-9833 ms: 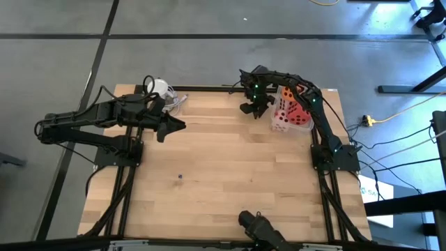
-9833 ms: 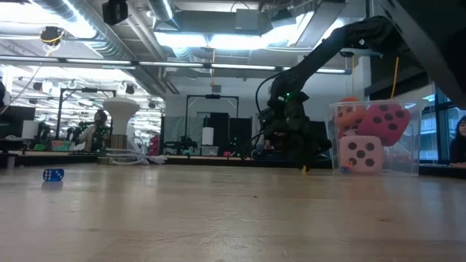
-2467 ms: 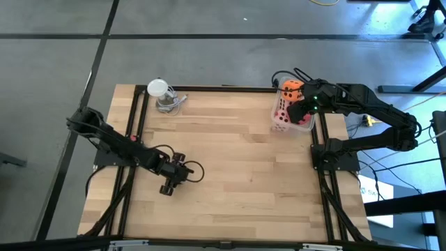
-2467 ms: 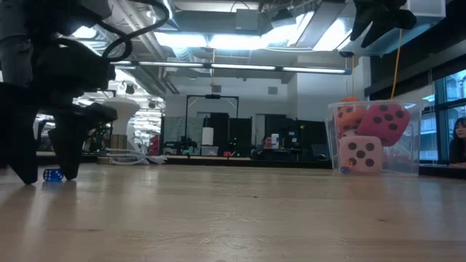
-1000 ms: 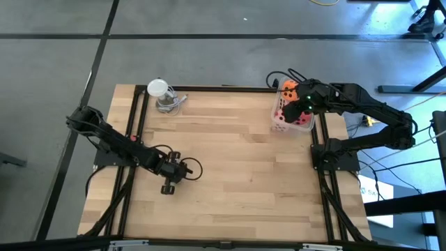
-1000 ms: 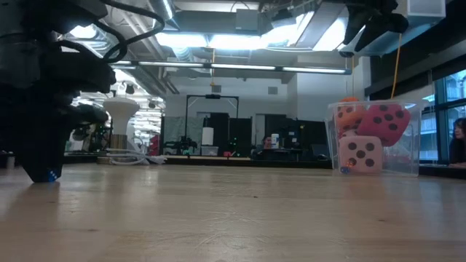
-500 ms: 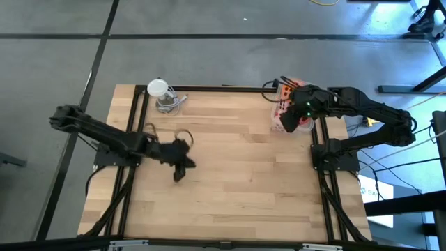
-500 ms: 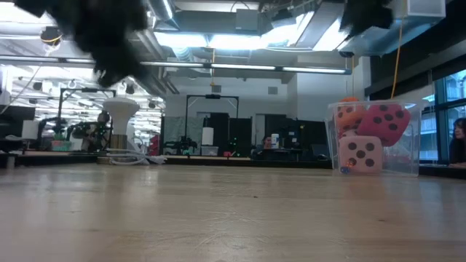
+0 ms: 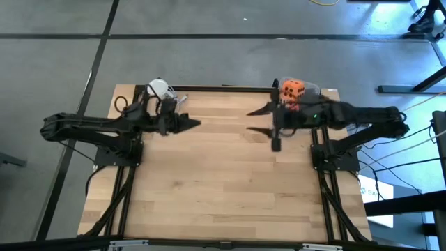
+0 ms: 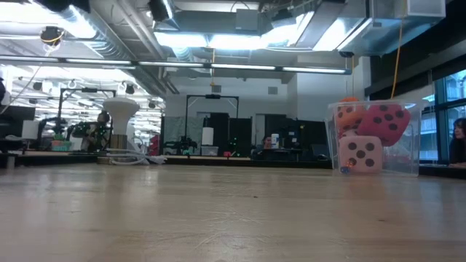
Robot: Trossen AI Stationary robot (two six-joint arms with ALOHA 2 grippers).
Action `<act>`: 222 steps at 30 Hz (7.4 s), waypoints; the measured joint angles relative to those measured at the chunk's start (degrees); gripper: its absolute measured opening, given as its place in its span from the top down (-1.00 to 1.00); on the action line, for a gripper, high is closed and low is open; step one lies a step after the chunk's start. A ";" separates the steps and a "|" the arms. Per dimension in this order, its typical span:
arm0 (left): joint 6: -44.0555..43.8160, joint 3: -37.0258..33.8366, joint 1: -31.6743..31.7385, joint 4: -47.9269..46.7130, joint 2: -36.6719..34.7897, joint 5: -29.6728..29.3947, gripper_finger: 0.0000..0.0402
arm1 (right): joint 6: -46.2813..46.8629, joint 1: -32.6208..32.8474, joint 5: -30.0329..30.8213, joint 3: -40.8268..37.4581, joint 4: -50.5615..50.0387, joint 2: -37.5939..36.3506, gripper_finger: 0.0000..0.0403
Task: Pick & Place Dice
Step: Put the small blue die into the container, then return to Home Position
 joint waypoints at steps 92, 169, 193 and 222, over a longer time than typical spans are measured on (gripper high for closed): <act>-4.13 22.73 8.42 6.84 26.49 20.44 0.53 | -13.75 8.25 25.32 0.02 19.36 12.08 0.78; 39.91 19.82 6.10 -63.46 -23.53 -0.35 0.67 | 40.00 -41.10 -3.40 -17.18 -39.84 -3.81 0.78; 40.08 19.82 6.10 -63.42 -23.52 -1.67 0.67 | 40.20 -41.80 -2.09 -17.18 -39.74 -2.30 -0.42; 42.81 12.60 6.10 -66.93 -34.89 -8.27 0.67 | 55.30 -22.78 17.86 -17.27 -35.26 -38.00 -0.35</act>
